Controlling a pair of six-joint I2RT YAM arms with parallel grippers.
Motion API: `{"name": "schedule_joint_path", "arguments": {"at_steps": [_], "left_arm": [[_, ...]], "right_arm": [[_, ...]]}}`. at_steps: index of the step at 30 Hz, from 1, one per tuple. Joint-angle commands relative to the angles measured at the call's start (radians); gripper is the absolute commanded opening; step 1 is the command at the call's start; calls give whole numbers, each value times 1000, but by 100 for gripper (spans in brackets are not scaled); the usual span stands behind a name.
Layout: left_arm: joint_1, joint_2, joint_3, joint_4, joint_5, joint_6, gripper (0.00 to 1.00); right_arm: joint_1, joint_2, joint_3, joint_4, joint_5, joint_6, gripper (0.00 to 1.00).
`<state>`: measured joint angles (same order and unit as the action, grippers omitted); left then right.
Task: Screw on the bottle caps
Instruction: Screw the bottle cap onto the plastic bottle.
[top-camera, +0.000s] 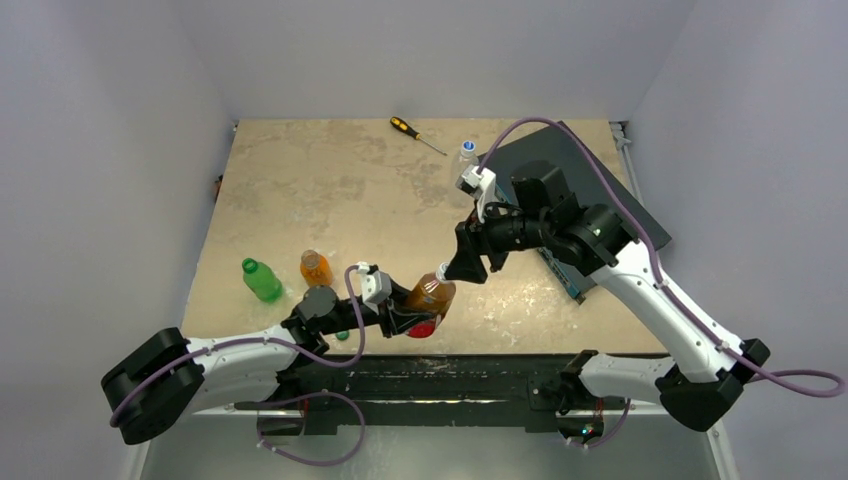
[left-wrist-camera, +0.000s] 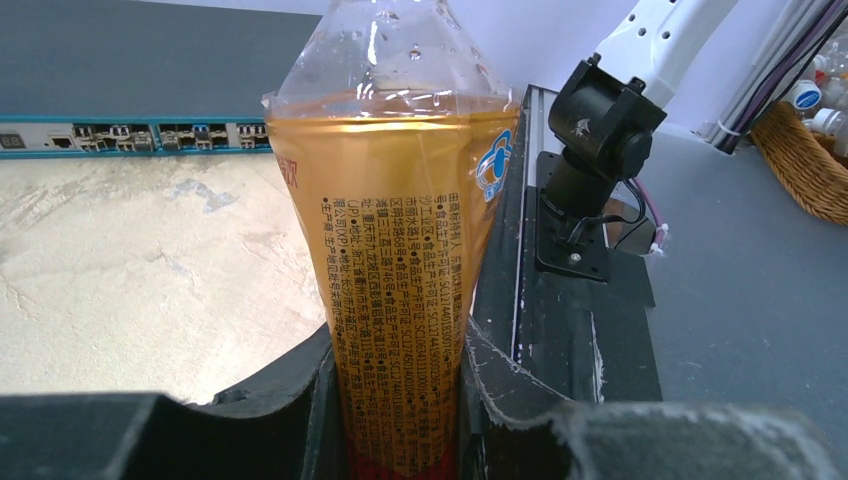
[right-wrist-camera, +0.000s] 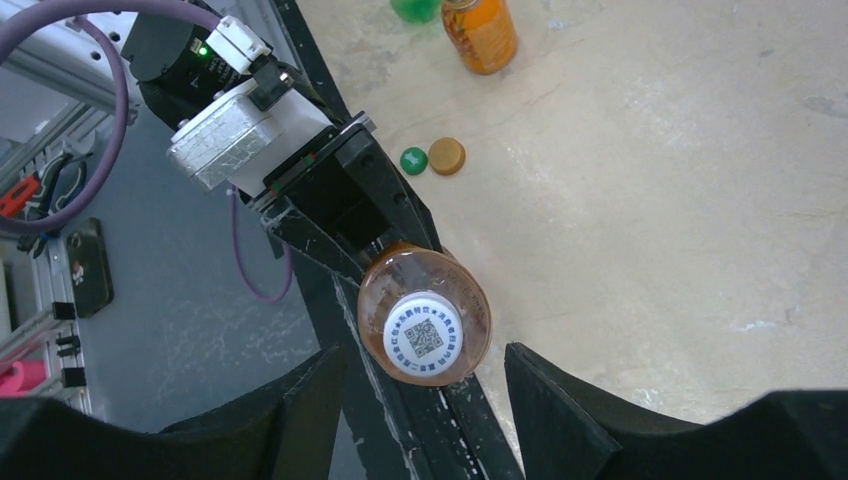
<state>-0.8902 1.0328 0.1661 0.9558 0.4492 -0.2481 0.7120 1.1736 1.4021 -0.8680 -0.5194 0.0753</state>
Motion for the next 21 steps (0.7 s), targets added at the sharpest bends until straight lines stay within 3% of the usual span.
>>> {"name": "schedule_joint_path", "arguments": {"at_steps": [1, 21], "left_arm": [[4, -7, -3, 63, 31, -20, 0], [5, -24, -11, 64, 21, -25, 0]], "right_arm": [[10, 17, 17, 26, -30, -28, 61], [38, 54, -2, 47, -43, -7, 50]]}}
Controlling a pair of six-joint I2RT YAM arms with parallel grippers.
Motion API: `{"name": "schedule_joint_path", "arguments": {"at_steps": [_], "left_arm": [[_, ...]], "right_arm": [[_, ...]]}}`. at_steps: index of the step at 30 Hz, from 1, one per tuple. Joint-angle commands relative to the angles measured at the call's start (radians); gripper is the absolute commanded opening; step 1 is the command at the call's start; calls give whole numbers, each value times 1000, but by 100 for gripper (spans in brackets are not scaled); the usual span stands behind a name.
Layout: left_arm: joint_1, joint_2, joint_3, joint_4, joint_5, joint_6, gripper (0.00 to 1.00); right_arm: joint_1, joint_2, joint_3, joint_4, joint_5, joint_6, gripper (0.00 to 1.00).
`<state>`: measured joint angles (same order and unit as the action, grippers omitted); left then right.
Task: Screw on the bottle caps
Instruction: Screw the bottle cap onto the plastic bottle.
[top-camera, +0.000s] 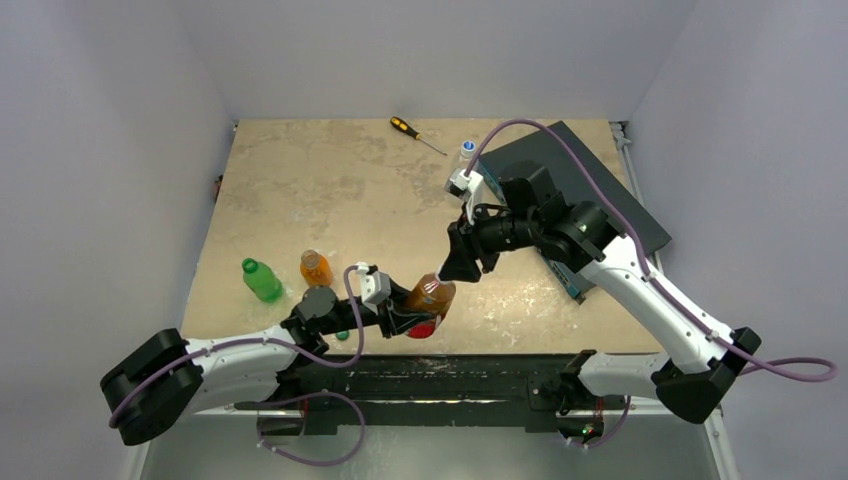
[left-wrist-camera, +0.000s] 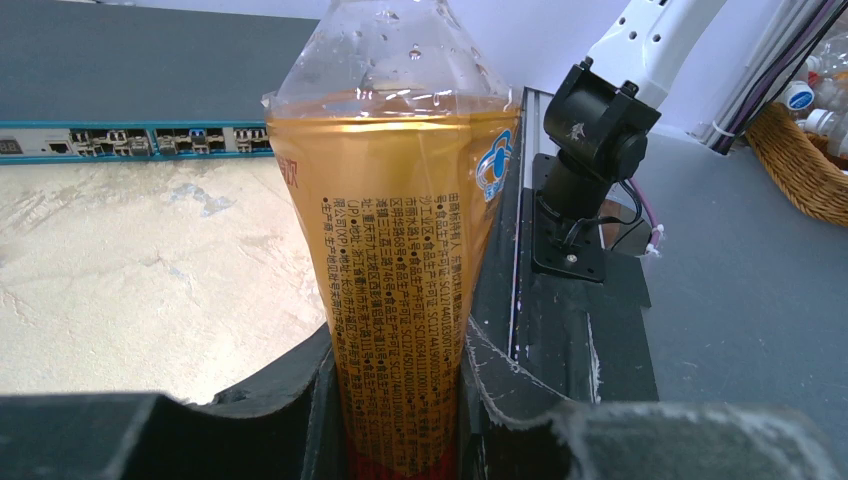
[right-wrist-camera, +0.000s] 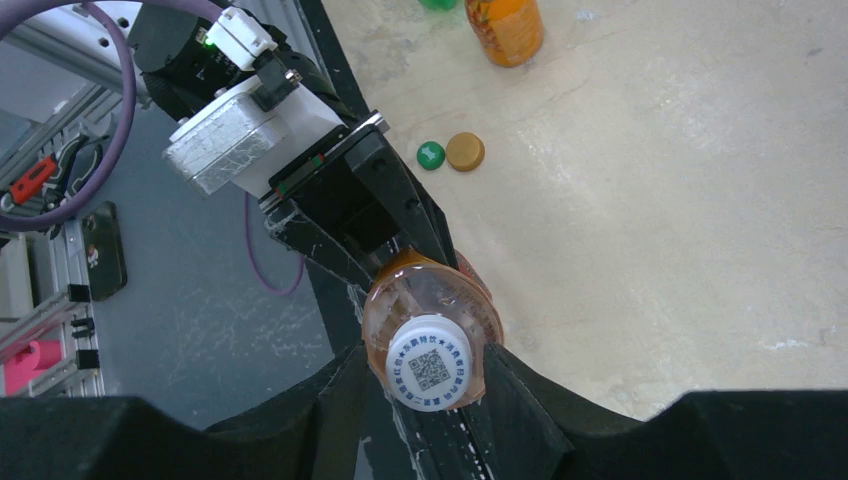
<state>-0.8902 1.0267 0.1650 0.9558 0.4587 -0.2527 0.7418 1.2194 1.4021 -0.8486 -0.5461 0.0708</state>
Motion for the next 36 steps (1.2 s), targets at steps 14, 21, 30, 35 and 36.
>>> {"name": "schedule_joint_path", "arguments": {"at_steps": [14, 21, 30, 35, 36], "left_arm": [[5, -10, 40, 21, -157, 40, 0], [2, 61, 188, -50, -470, 203, 0], [-127, 304, 343, 147, -833, 487, 0], [-195, 427, 410, 251, -1004, 581, 0], [-200, 439, 409, 268, -1009, 583, 0]], "right_arm": [[9, 31, -19, 40, 53, 113, 12], [10, 126, 39, -34, 256, 303, 7], [11, 244, -5, 57, 371, 607, 6], [10, 307, 14, 72, 428, 713, 6], [11, 308, 9, 82, 435, 734, 6]]}}
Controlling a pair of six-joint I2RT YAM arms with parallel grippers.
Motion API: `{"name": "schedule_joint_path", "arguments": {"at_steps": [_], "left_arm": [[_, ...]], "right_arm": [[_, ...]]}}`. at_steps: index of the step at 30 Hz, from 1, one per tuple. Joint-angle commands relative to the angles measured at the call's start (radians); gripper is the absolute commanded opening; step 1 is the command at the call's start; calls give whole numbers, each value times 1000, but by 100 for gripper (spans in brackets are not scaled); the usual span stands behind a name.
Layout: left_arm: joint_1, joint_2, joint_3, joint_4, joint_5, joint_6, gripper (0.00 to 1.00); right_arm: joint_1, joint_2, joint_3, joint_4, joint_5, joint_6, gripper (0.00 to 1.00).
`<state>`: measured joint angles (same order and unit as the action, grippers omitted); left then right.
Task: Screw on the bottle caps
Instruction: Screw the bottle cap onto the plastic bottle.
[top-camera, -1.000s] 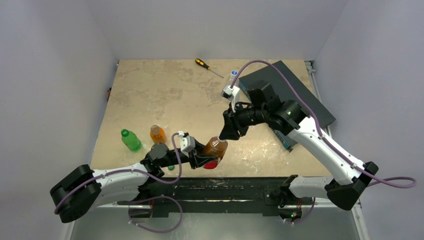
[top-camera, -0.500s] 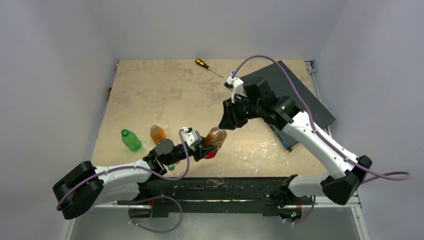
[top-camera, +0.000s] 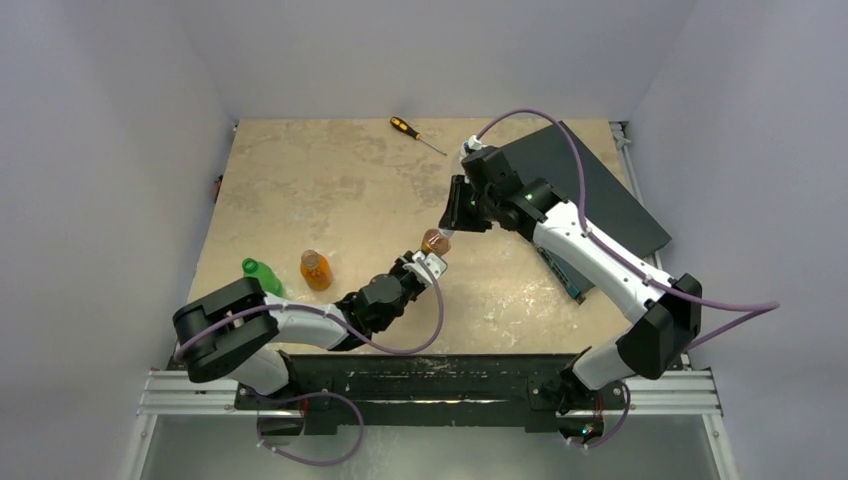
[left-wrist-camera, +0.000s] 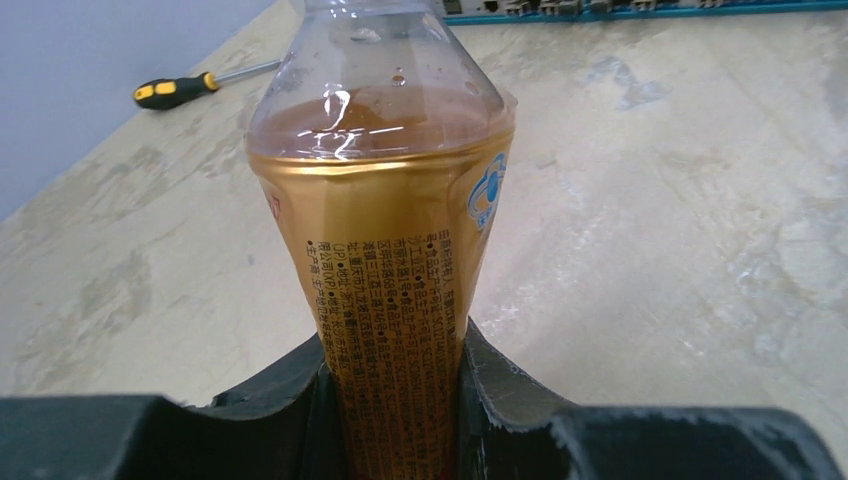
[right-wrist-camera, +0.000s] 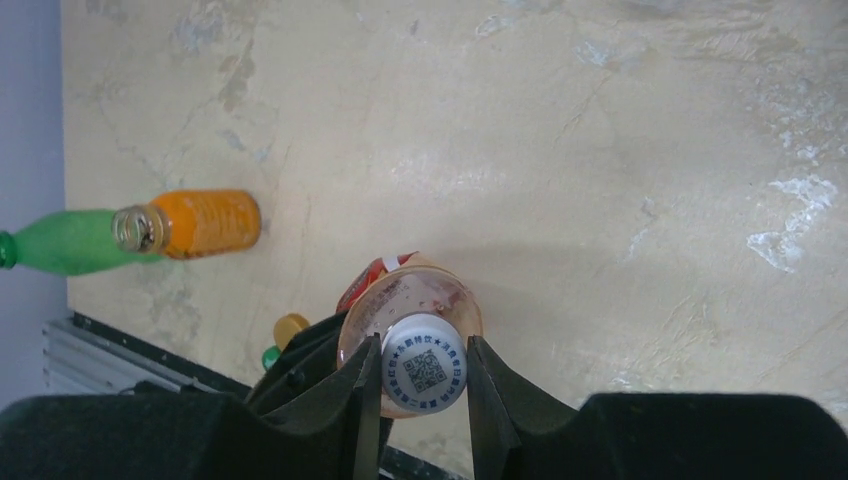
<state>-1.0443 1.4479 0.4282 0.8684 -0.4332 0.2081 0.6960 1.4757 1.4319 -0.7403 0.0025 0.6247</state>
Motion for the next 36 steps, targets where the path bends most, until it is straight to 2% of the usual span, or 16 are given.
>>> {"name": "schedule_joint_path", "arguments": {"at_steps": [1, 7, 13, 17, 27, 31, 36], "left_arm": [[-52, 23, 141, 372, -126, 124, 0], [-59, 9, 87, 399, -123, 105, 0], [-59, -19, 34, 390, -83, 65, 0], [-58, -30, 7, 376, -59, 27, 0], [-49, -57, -47, 344, 13, -73, 0], [-5, -90, -62, 299, 141, -165, 0], [102, -161, -106, 247, 450, -313, 0]], "right_arm": [[56, 50, -28, 0, -122, 198, 8], [57, 40, -34, 71, -149, 250, 15], [57, 21, -5, 63, -144, 251, 26], [56, 5, 28, 40, -113, 244, 40], [54, -63, 74, 9, -49, 203, 86], [56, -111, 68, -4, -25, 136, 98], [56, -201, 49, -27, 28, -55, 99]]}}
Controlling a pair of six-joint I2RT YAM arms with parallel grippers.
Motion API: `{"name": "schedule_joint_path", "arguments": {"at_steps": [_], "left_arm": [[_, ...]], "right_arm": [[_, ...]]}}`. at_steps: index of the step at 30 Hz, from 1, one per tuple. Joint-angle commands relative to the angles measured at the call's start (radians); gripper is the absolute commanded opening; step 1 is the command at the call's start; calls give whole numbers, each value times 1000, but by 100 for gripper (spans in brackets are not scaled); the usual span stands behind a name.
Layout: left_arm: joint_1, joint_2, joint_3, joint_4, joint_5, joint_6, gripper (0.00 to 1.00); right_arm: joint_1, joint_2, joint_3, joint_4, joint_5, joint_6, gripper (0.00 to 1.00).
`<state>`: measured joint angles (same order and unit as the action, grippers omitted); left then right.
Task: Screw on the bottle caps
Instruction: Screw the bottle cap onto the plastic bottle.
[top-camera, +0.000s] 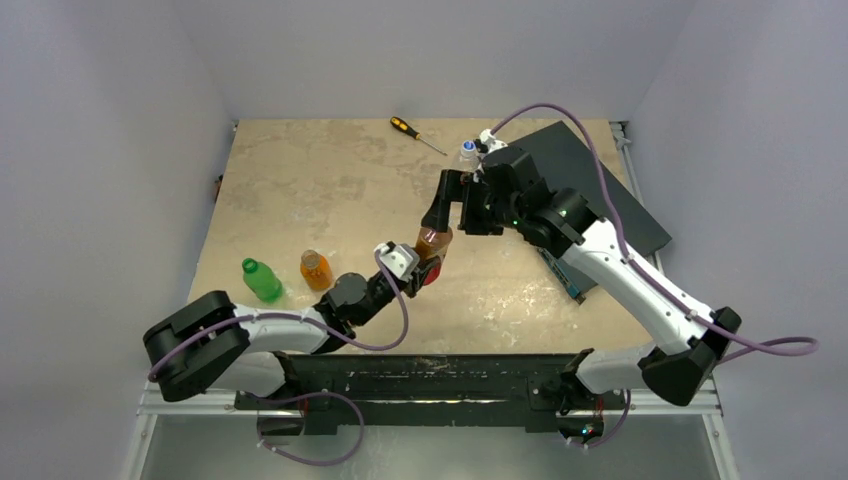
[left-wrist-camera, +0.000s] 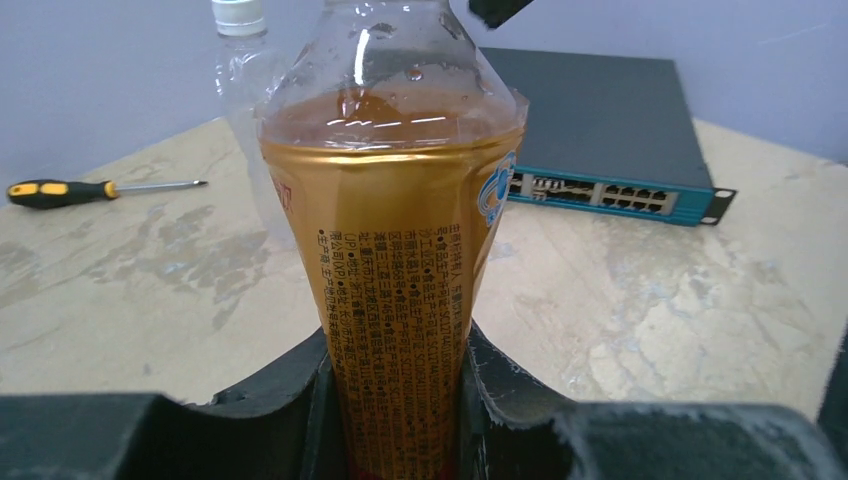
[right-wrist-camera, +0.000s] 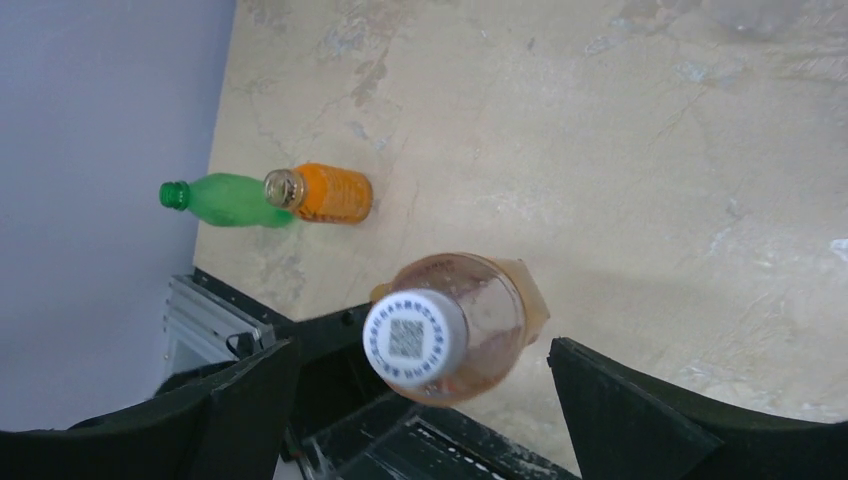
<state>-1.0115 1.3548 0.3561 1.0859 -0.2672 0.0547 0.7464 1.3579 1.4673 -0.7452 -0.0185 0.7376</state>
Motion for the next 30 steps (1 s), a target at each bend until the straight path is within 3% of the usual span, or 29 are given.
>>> {"name": "schedule_joint_path", "arguments": {"at_steps": [1, 7, 14, 22, 30], "left_arm": [[90, -84, -46, 32, 343, -188, 0], [130, -175, -107, 25, 575, -272, 0], [136, -256, -139, 45, 770, -379, 0], [137, -267, -151, 52, 835, -417, 0], [139, -227, -144, 100, 855, -442, 0]], "right_arm": [[5, -103, 7, -19, 32, -217, 99], [5, -185, -2, -35, -196, -436, 98], [5, -190, -10, -81, -376, -559, 82], [6, -191, -14, -77, -521, -596, 66], [11, -177, -18, -97, -535, -616, 64]]}}
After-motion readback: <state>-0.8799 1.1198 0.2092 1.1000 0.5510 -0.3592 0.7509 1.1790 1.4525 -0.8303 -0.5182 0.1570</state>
